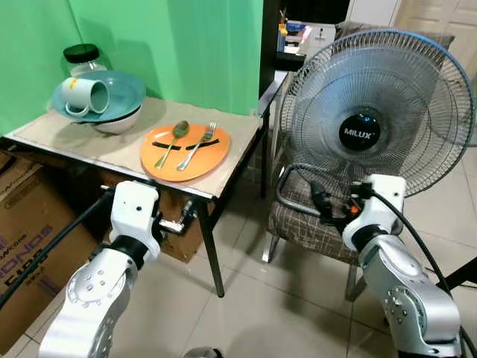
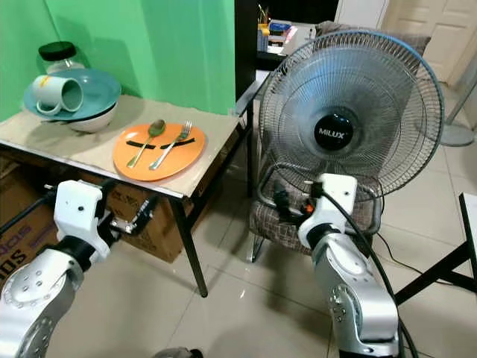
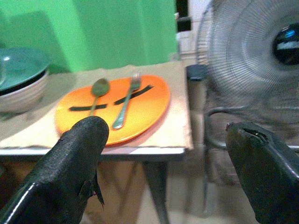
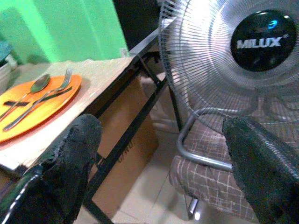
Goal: Setting the table
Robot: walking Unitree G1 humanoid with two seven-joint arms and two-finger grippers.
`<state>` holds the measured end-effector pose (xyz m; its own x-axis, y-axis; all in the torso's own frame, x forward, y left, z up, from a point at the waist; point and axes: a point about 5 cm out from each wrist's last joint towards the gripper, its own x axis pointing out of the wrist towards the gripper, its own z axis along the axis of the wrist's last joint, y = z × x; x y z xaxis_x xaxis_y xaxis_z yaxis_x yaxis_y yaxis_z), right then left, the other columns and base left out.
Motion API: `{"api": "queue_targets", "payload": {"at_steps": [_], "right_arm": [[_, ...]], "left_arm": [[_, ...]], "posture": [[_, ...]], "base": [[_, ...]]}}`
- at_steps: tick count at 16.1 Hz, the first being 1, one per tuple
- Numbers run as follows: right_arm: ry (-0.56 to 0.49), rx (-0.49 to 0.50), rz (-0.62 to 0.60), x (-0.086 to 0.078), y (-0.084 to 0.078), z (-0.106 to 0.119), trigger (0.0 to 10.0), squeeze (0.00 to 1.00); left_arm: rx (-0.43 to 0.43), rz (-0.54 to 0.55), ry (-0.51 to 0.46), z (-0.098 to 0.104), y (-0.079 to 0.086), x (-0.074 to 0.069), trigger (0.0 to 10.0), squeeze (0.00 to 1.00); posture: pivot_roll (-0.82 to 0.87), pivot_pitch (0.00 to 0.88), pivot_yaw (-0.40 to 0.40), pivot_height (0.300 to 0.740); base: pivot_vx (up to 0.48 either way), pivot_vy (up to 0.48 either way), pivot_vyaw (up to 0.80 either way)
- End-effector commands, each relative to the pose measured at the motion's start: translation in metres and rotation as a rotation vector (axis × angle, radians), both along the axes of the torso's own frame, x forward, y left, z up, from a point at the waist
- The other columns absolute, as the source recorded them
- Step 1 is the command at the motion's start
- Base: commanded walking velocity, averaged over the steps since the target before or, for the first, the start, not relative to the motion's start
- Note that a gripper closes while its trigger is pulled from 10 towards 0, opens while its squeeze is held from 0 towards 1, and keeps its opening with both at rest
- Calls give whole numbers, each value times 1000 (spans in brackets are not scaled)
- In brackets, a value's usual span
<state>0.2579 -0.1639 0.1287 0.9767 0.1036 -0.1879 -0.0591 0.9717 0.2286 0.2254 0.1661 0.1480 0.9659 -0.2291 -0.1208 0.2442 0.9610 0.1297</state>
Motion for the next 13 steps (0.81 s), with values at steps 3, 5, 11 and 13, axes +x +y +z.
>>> {"api": "queue_targets", "payload": {"at_steps": [3,5,11,13], "right_arm": [[-37,15,-18,6,0,10,10000,0],[-37,7,-14,5,5,8,10000,0],[-43,14,31,7,13,9,10000,0],[-54,-3,77,8,15,11,10000,0]], "left_arm": [[19,13,-16,1,-3,6,10000,0],[28,13,-21,1,-2,8,10000,0],[43,7,-23,2,4,7,10000,0],[20,31,-21,2,3,6,10000,0]], "posture": [[101,0,26,740],[100,0,29,740],[104,0,35,740],[108,0,30,740]], "base": [[0,453,-156],[0,458,-800],[0,379,-267],[0,0,0]]}}
